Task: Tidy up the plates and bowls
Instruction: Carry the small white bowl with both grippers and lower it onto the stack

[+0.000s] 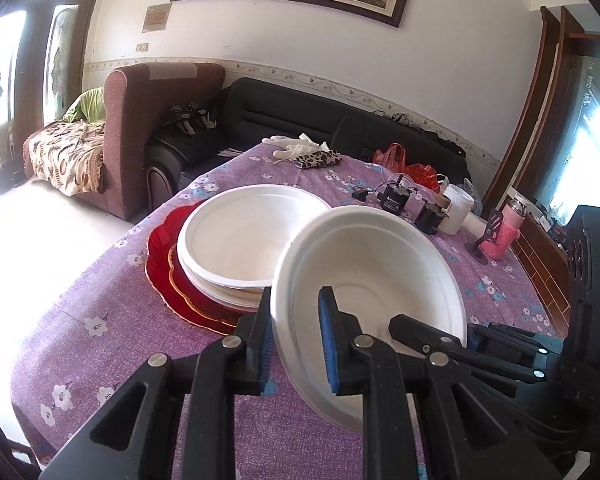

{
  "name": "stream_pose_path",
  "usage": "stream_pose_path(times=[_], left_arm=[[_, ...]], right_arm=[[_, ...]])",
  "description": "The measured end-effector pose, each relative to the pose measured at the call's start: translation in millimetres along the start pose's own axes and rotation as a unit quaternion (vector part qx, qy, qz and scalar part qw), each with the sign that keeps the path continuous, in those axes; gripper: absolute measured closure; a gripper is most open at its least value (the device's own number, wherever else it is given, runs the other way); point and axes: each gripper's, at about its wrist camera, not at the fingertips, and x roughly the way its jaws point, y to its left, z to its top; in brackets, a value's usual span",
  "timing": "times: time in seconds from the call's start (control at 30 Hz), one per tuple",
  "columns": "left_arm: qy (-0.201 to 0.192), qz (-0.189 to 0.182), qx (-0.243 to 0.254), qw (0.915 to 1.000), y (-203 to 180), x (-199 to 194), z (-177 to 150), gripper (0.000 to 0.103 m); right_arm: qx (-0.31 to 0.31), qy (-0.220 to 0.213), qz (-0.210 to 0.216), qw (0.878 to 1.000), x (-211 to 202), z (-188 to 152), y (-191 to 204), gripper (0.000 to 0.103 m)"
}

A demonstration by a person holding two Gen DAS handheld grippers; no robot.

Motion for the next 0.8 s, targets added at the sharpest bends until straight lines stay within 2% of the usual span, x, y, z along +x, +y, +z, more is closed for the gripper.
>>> stream_pose_path(times=[0.53, 0.8], left_arm=[[-0.024, 0.017, -0.03, 0.9991, 39, -18, 12, 0.084], [-0.041, 0.026, -0.023, 0.9985, 46, -26, 27, 0.084]], right_arm=[[-0.05, -0.015, 0.008, 0.999, -1, 18, 50, 0.081], [-0.065, -0.027, 0.01, 0.997, -4, 31, 66, 0.081]])
